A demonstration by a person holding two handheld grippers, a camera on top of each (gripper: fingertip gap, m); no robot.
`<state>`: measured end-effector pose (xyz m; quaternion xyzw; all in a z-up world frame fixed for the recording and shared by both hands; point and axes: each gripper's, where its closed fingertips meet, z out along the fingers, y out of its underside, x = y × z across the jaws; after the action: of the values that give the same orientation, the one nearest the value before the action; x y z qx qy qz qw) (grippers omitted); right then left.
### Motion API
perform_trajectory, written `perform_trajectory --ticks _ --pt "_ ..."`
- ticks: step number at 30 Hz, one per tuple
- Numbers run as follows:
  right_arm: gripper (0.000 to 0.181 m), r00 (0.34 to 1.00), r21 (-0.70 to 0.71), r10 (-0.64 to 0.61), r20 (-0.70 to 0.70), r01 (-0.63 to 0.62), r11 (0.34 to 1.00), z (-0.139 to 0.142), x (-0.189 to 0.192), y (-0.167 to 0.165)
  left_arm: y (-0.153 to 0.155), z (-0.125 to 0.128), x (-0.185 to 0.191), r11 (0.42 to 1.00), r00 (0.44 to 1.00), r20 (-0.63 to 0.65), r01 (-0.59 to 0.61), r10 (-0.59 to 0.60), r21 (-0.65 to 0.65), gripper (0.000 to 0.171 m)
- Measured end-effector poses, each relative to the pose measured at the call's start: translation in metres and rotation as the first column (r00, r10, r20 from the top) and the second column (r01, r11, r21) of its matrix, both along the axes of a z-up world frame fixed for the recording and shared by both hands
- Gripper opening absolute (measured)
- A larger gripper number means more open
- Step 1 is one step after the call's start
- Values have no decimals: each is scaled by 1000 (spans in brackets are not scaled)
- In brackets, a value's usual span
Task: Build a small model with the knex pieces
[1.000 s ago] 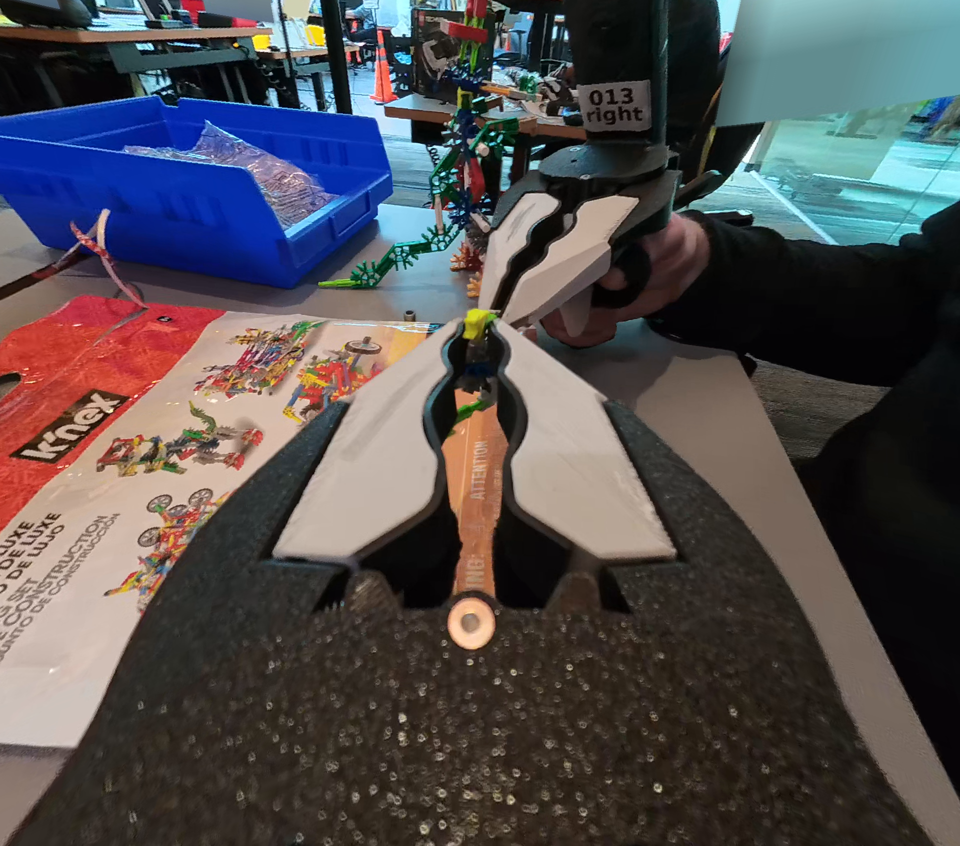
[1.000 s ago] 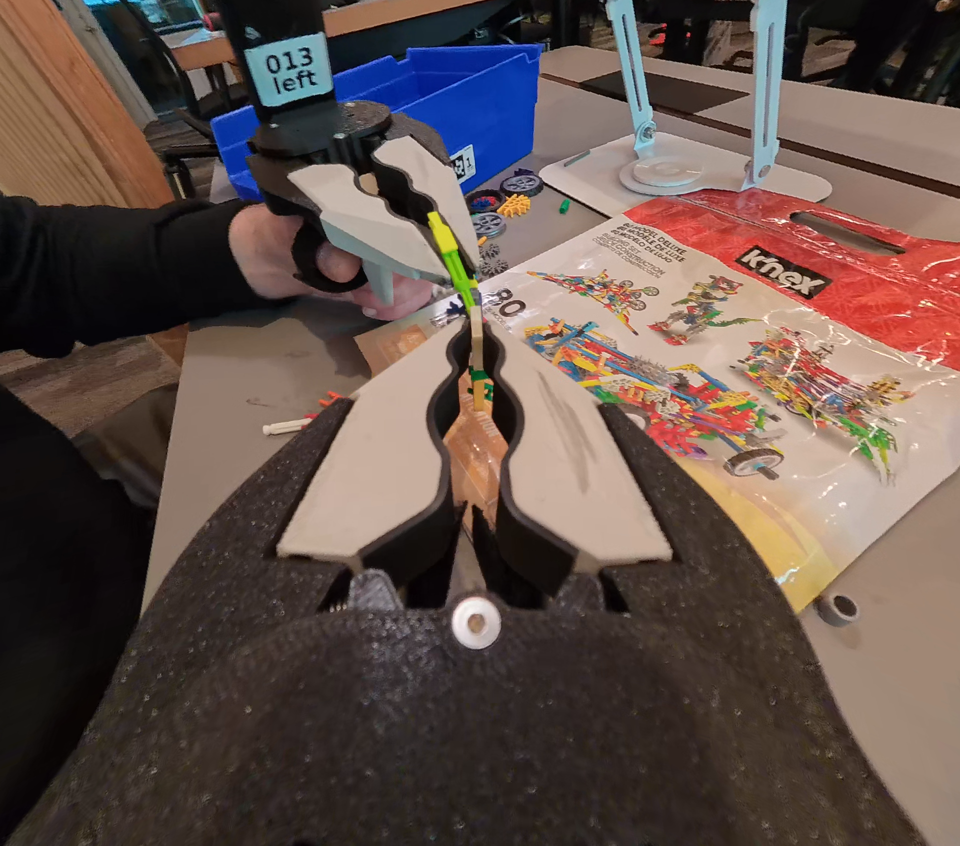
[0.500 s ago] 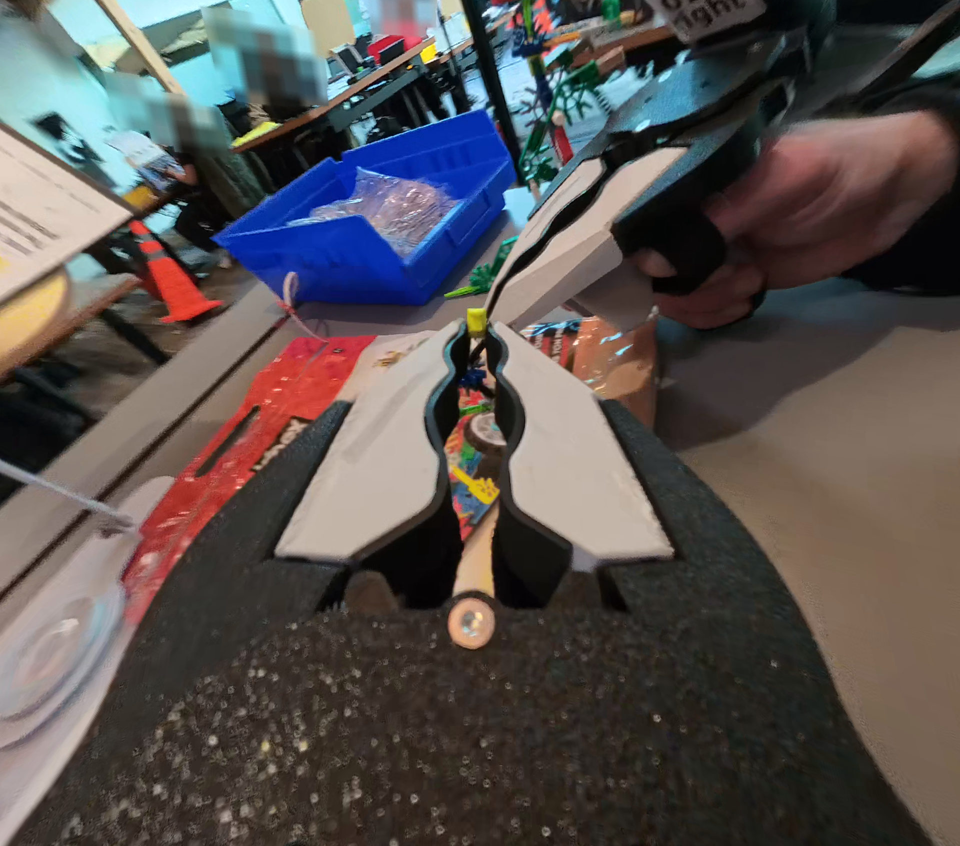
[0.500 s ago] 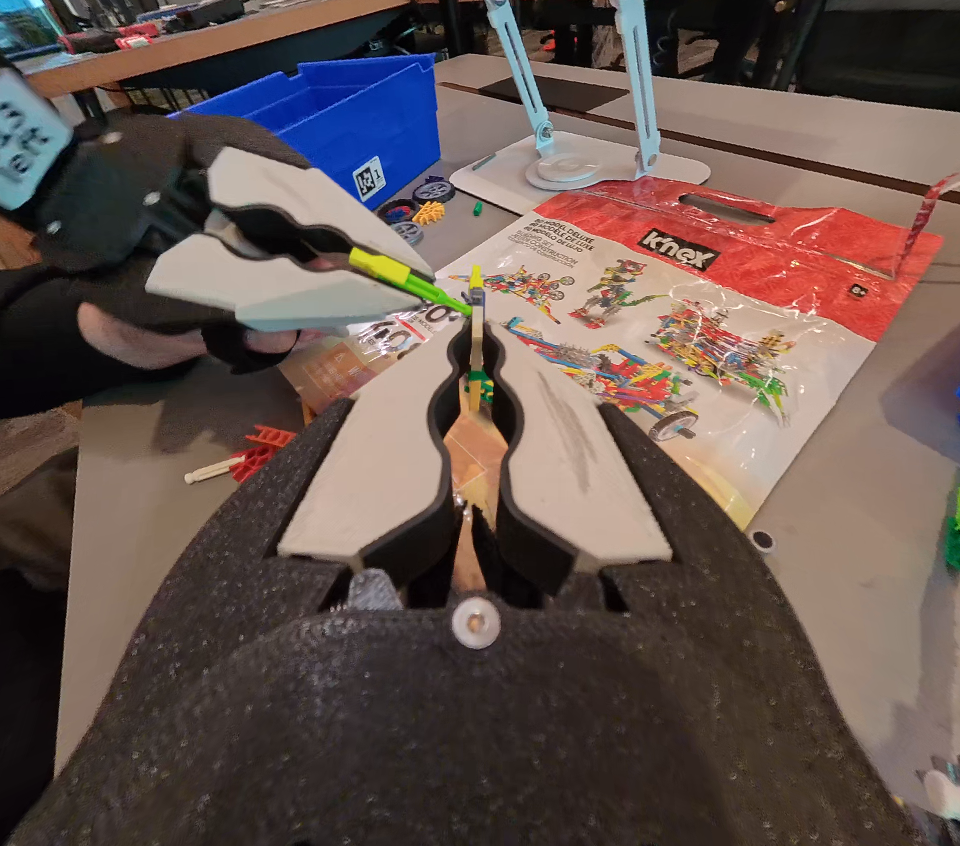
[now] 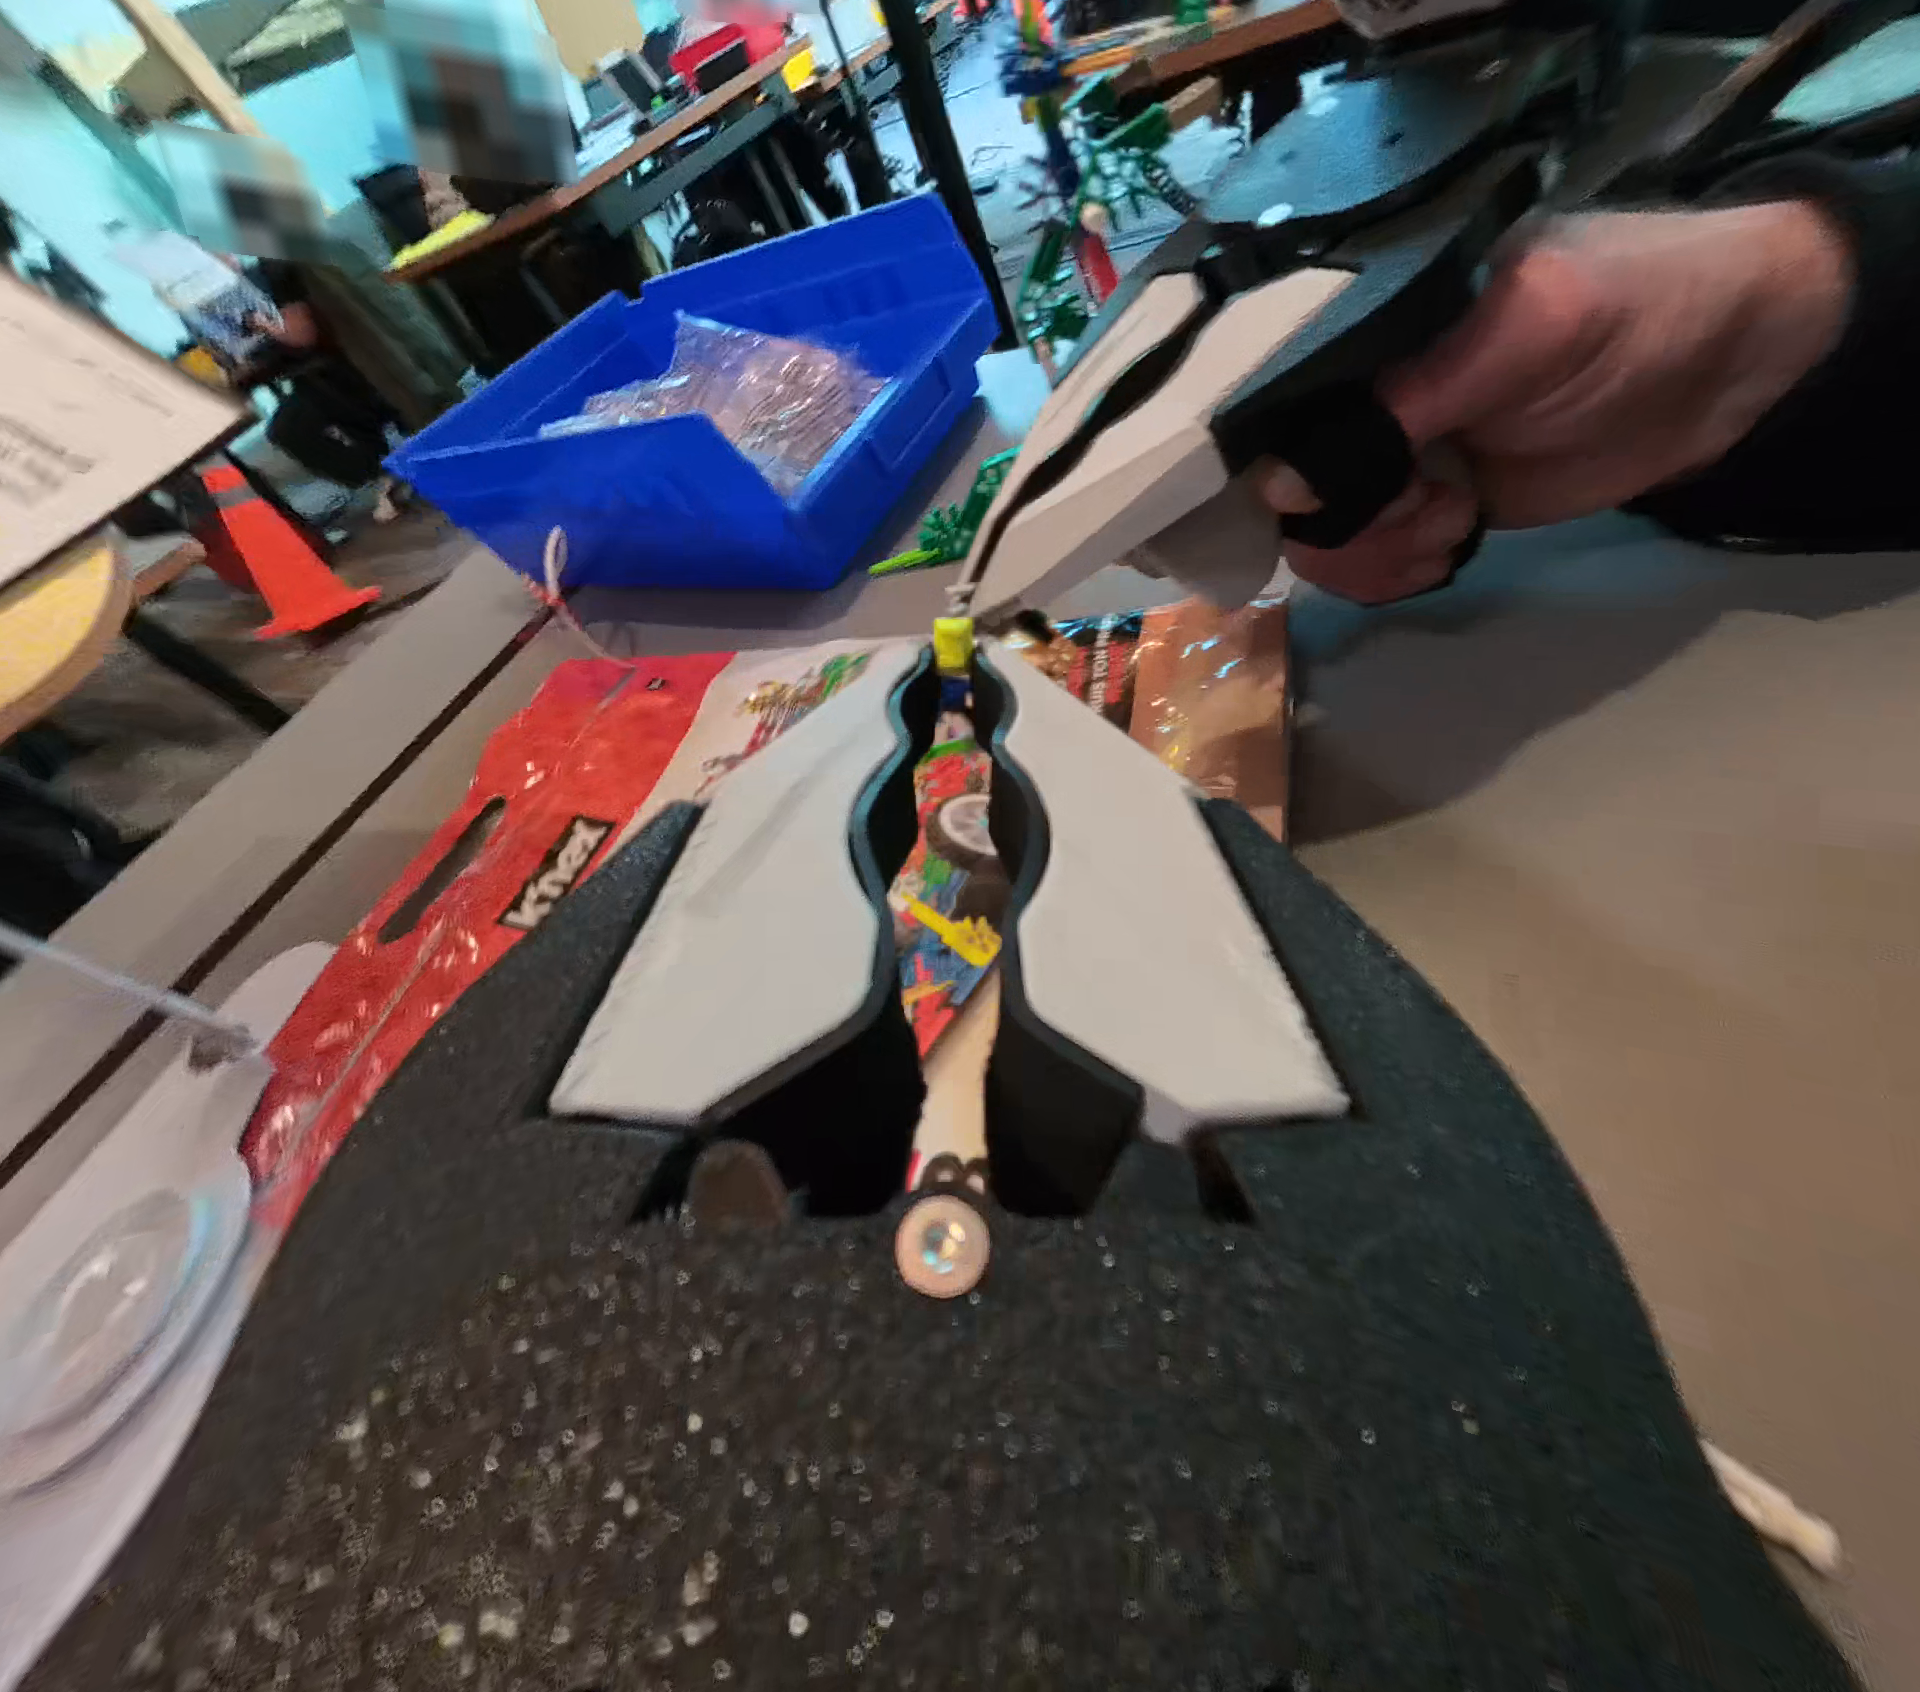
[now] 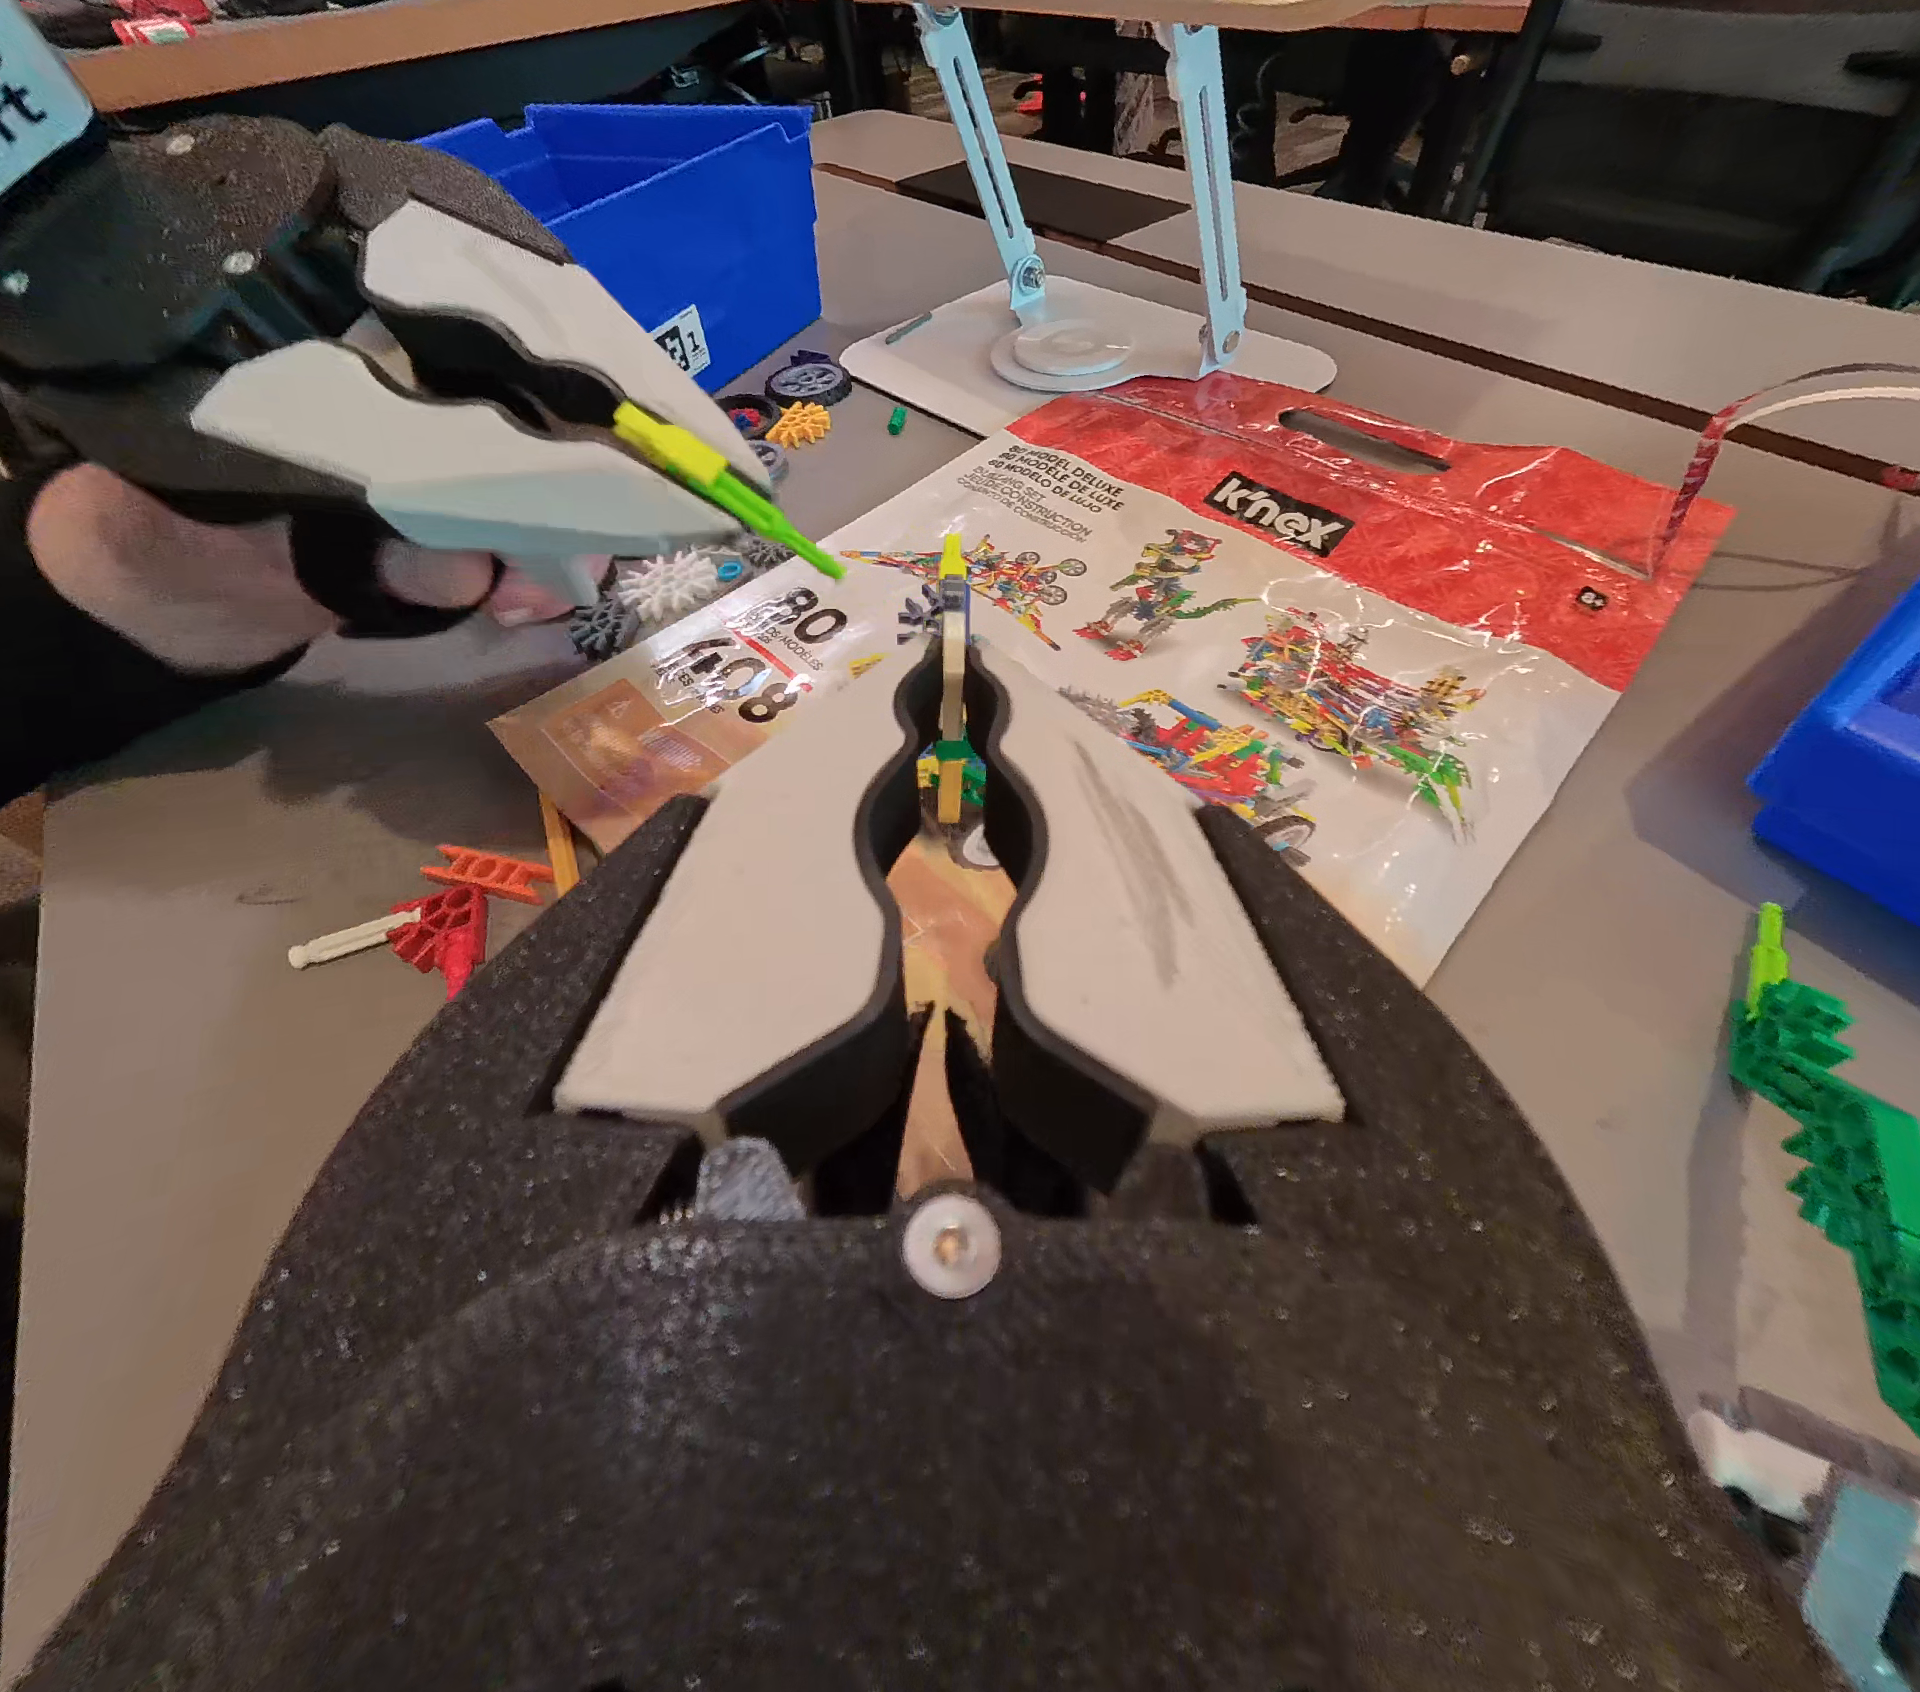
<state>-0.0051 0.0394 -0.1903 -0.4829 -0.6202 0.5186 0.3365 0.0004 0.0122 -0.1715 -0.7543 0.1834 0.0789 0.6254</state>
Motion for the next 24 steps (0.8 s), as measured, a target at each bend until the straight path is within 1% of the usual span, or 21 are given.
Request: perform_trajectory --ticks 1,2,4,6,7,9,10,11,13,14,16,18,19,21,24 --pt "0 1000 0 -3 -4 3 1000 1 0 1 -4 2 -5 1000 999 41 -3 3 -9 2" --pt "0 1000 -1 -2 -3 2 1000 1 0 1 -7 1 -5 999 996 85 21 -18 -34 1" --pt "0 1000 6 -4 8 4 1000 -2 0 1 -11 -19 -8 985 988 151 57 -32 -162 2" --pt "0 1000 15 -8 12 7 1000 -3 0 2 -12 -36 -13 968 993 117 35 -6 -247 2" --pt "0 1000 15 -9 16 8 1000 -4 -1 2 -13 -43 -11 958 991 133 50 -12 -283 2" --pt "0 1000 -2 -2 21 2 1000 -4 0 2 -12 -51 -8 942 981 194 70 -5 -329 2" --pt "0 1000 -7 -3 22 3 1000 -4 0 3 -14 -58 -4 923 971 241 101 -9 -371 3" --pt "0 1000 -10 -3 27 3 1000 -5 0 3 -14 -64 -6 911 964 266 99 11 -399 2" --pt "0 1000 -15 3 28 -3 1000 -5 0 2 -14 -75 -16 894 956 284 58 78 -444 3" --pt "0 1000 -11 4 28 -4 1000 -5 0 2 -13 -77 -22 894 951 287 30 112 -447 4" --pt "0 999 -7 9 36 -9 1000 -7 0 1 -12 -79 -31 888 942 292 -16 168 -459 12" --pt "0 999 -12 13 36 -12 1000 -7 0 0 -11 -74 -31 896 943 293 -13 158 -444 17" --pt "0 999 -18 14 37 -13 1000 -7 0 1 -11 -75 -32 892 948 270 -30 169 -451 21" --pt "0 999 -28 12 35 -11 1000 -6 0 1 -11 -78 -36 886 958 223 -61 181 -459 24" --pt "0 999 -61 25 25 -24 998 -2 1 1 -10 -75 -40 890 957 214 -82 196 -448 33"
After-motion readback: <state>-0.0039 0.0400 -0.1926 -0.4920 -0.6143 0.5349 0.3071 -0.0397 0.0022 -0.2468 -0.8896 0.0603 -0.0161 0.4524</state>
